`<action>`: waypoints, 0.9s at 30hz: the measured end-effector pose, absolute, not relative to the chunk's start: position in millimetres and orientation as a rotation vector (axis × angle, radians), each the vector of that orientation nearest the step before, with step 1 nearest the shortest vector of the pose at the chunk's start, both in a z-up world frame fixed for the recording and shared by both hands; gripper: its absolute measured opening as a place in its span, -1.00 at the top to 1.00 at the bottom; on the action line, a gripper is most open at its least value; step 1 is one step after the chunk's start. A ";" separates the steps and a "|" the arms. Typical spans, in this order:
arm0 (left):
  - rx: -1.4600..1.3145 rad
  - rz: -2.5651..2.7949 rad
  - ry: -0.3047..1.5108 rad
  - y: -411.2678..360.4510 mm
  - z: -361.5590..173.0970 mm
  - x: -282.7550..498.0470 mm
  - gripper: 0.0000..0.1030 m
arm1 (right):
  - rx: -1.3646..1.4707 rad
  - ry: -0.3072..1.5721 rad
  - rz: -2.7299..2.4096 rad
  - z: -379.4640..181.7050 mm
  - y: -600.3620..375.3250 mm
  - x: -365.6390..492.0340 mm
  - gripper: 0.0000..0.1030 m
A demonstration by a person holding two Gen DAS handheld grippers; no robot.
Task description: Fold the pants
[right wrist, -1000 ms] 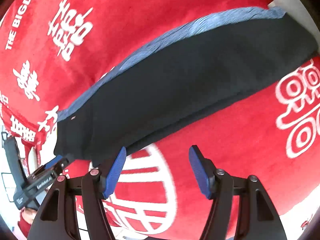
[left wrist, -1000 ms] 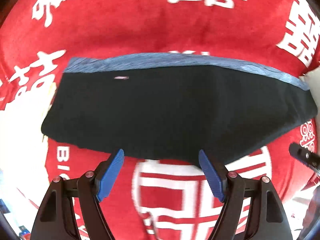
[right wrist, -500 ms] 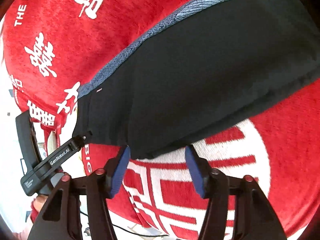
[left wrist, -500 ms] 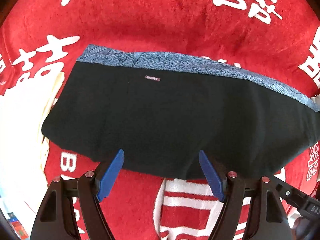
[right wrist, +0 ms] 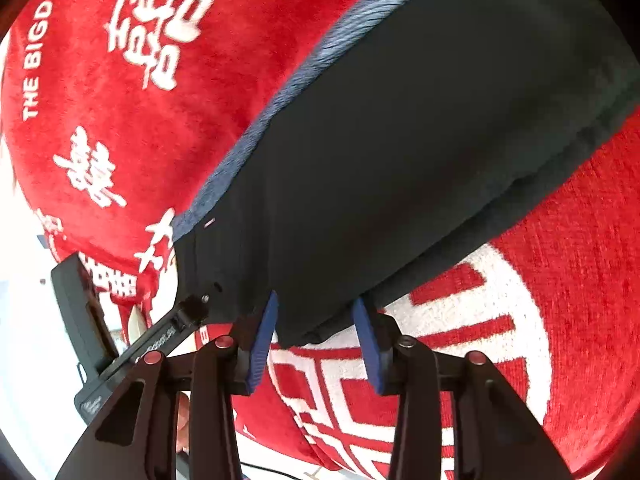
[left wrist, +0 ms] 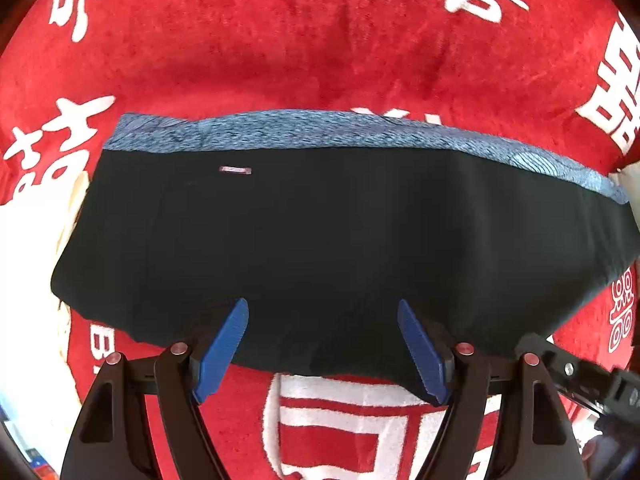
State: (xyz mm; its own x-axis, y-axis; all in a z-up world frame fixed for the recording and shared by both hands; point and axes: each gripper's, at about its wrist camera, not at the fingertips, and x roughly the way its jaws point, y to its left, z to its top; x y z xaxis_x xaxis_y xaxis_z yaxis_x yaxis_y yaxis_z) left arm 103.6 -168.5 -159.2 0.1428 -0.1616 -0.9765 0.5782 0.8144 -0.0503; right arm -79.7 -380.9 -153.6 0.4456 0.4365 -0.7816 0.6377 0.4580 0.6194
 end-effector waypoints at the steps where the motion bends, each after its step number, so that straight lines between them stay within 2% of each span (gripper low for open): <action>1: 0.384 -0.557 1.330 -171.9 -160.4 102.7 -0.52 | 1.191 1.166 -0.184 -157.5 -384.7 -81.8 0.16; 3: 0.396 -0.571 1.324 -181.1 -160.4 100.5 -0.52 | 1.273 1.156 -0.214 -165.4 -390.4 -81.8 0.26; 4: 0.398 -0.581 1.317 -184.7 -158.6 99.3 -0.52 | 1.286 1.160 -0.229 -165.8 -392.9 -80.9 0.80; 8: 0.416 -0.625 1.294 -196.6 -154.6 87.3 -0.52 | 1.178 1.153 -0.210 -143.0 -391.2 -76.2 0.83; 11: 0.494 -0.634 1.319 -200.9 -173.8 68.5 -0.52 | 1.123 1.173 -0.209 -140.1 -384.8 -83.3 0.84; 12: 0.540 -0.628 1.301 -201.6 -183.8 60.2 -0.56 | 1.111 1.188 -0.218 -144.1 -383.9 -85.9 0.84; 14: 0.554 -0.601 1.224 -196.8 -183.8 53.8 -0.80 | 1.082 1.232 -0.238 -158.1 -380.7 -89.5 0.83; 16: 0.531 -0.606 1.255 -194.2 -183.9 58.3 -0.80 | 1.083 1.227 -0.227 -159.6 -381.7 -91.7 0.80; 17: 0.512 -0.601 1.289 -192.8 -184.1 63.2 -0.80 | 1.083 1.240 -0.215 -157.9 -383.6 -93.3 0.58; 19: 0.505 -0.579 1.315 -194.0 -181.7 70.0 -0.80 | 1.049 1.290 -0.243 -149.7 -390.3 -99.4 0.27; 24: 0.445 -0.584 1.246 -216.2 -151.4 92.8 -0.80 | 0.787 1.229 -0.270 -99.5 -425.2 -90.2 0.27; 27: 0.440 -0.569 1.217 -249.4 -151.0 110.4 -0.80 | 0.660 1.231 -0.323 -96.2 -456.1 -58.5 0.27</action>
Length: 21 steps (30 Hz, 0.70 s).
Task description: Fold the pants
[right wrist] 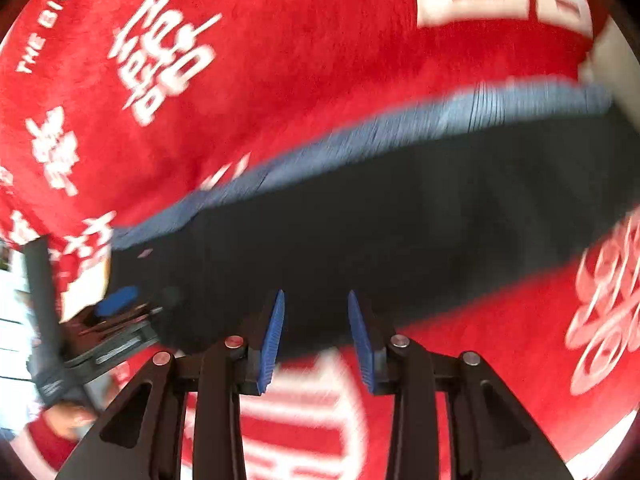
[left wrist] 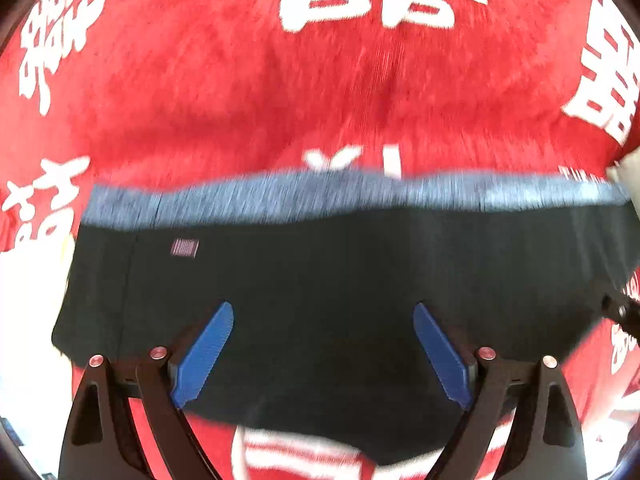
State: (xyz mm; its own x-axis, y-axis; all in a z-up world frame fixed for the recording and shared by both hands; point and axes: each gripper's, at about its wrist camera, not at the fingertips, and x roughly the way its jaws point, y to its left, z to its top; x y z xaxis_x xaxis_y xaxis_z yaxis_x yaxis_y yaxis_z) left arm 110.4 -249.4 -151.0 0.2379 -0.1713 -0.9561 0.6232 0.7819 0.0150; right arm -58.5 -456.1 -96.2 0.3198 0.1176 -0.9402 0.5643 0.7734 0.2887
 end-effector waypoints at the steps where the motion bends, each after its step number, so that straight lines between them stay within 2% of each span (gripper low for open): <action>1: 0.438 -0.563 1.207 -259.1 -152.7 116.1 -0.80 | 0.638 1.233 -0.340 -100.4 -468.8 -44.2 0.33; 4: 0.455 -0.495 1.174 -286.8 -167.8 135.3 -0.80 | 0.595 1.252 -0.328 -112.7 -486.4 -11.5 0.35; 7: 0.440 -0.431 1.228 -293.2 -190.4 155.8 -0.80 | 0.487 1.280 -0.320 -128.7 -491.2 13.9 0.35; 8: 0.417 -0.429 1.235 -290.7 -193.7 158.5 -0.89 | 0.449 1.319 -0.330 -139.8 -492.9 20.2 0.37; 11: 0.413 -0.389 1.222 -291.5 -199.2 169.4 -1.00 | 0.413 1.305 -0.360 -150.2 -507.2 22.9 0.62; 12: 0.415 -0.381 1.229 -292.8 -201.3 173.4 -1.00 | 0.393 1.302 -0.379 -150.3 -511.8 23.6 0.63; 15: 0.415 -0.356 1.242 -297.3 -200.0 182.5 -1.00 | 0.375 1.294 -0.458 -149.5 -532.6 23.4 0.62; 16: 0.418 -0.355 1.237 -298.2 -194.5 184.3 -1.00 | 0.485 1.207 -0.575 -148.3 -541.3 19.7 0.62; 21: 0.418 -0.478 1.225 -303.4 -155.4 154.9 -1.00 | 0.571 1.177 -0.619 -121.6 -562.7 -25.2 0.34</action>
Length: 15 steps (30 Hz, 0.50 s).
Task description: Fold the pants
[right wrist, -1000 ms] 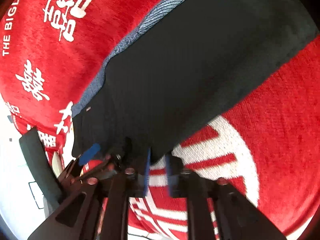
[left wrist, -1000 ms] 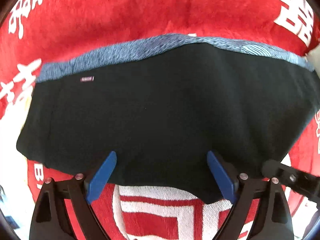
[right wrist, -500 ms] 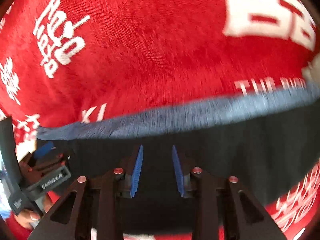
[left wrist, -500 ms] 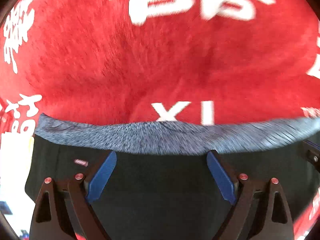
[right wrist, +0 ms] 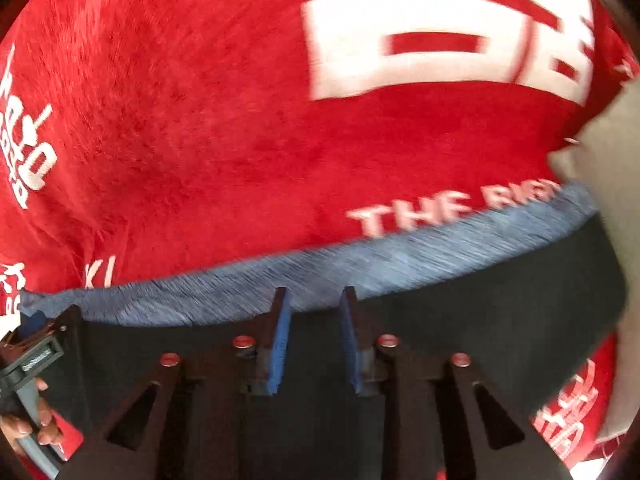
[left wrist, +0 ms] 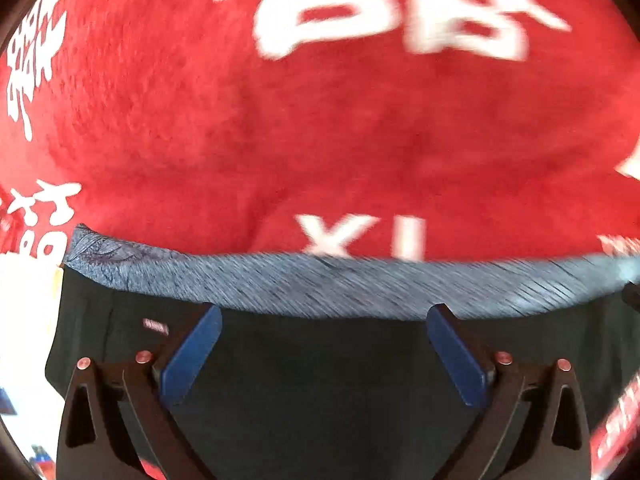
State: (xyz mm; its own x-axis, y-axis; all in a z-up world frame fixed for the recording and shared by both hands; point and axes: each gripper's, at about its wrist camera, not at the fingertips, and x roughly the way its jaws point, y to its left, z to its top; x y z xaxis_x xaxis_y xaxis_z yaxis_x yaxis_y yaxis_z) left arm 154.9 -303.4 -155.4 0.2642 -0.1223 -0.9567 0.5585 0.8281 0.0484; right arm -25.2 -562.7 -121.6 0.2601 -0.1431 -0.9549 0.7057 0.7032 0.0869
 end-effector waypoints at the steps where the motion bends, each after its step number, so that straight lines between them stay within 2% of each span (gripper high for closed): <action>1: 0.422 -0.514 1.231 -306.5 -148.3 142.9 -1.00 | 0.573 1.176 -0.631 -116.3 -563.6 -38.3 0.28; 5: 0.454 -0.618 1.253 -323.2 -138.4 95.3 -1.00 | 0.609 1.188 -0.668 -110.2 -565.8 -86.1 0.23; 11: 0.522 -0.617 1.349 -317.9 -173.9 46.1 -1.00 | 0.668 1.228 -0.717 -132.2 -577.1 -131.5 0.21; 13: 0.506 -0.631 1.309 -312.5 -174.6 40.5 -1.00 | 0.669 1.199 -0.693 -130.9 -580.0 -142.6 0.21; 15: 0.513 -0.633 1.308 -312.0 -173.6 39.8 -1.00 | 0.647 1.200 -0.668 -130.1 -579.1 -145.8 0.10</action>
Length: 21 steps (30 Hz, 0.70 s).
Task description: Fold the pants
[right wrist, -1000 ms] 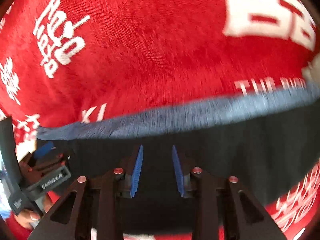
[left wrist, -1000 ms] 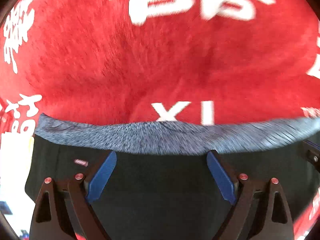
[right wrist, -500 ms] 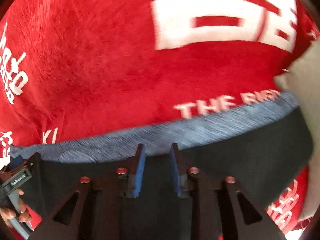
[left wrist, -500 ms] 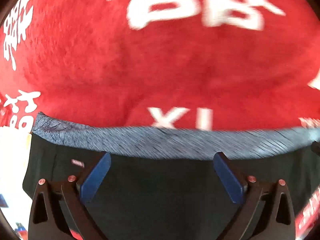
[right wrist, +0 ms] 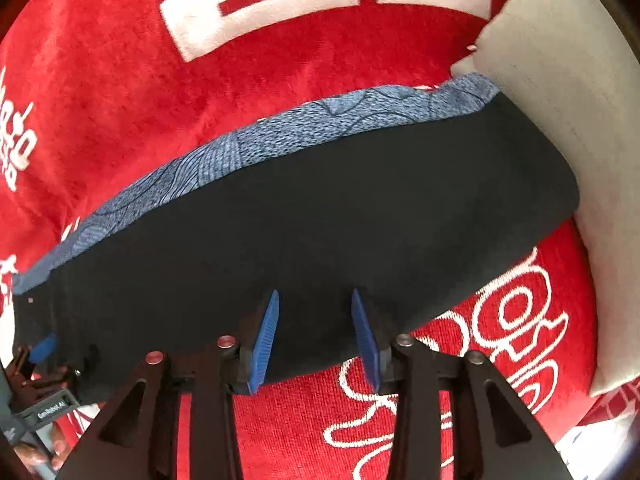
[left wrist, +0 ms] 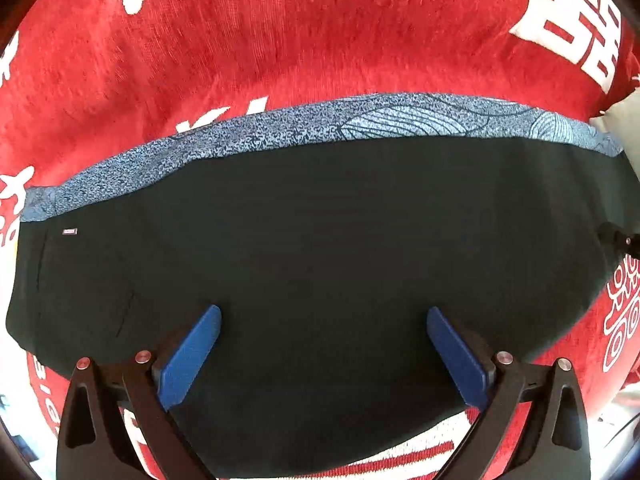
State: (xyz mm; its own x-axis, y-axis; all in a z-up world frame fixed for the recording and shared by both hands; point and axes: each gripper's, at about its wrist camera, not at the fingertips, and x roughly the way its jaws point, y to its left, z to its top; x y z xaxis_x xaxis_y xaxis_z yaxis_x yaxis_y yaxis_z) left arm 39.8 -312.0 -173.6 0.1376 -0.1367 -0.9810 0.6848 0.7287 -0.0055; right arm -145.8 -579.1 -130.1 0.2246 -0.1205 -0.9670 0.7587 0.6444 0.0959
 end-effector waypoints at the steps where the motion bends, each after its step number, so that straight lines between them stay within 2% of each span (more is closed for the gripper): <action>1: 0.513 -0.631 1.313 -312.3 -173.3 40.8 -1.00 | 0.646 1.198 -0.654 -130.0 -579.8 -145.9 -0.03; 4: 0.514 -0.622 1.329 -314.4 -172.8 43.0 -1.00 | 0.648 1.185 -0.631 -130.1 -577.9 -145.0 -0.25; 11: 0.516 -0.601 1.357 -326.0 -191.2 46.0 -1.00 | 0.623 1.214 -0.601 -134.2 -570.4 -128.8 -0.44; 21: 0.505 -0.516 1.389 -335.9 -193.8 49.6 -1.00 | 0.670 1.217 -0.508 -141.1 -573.8 -123.9 -0.49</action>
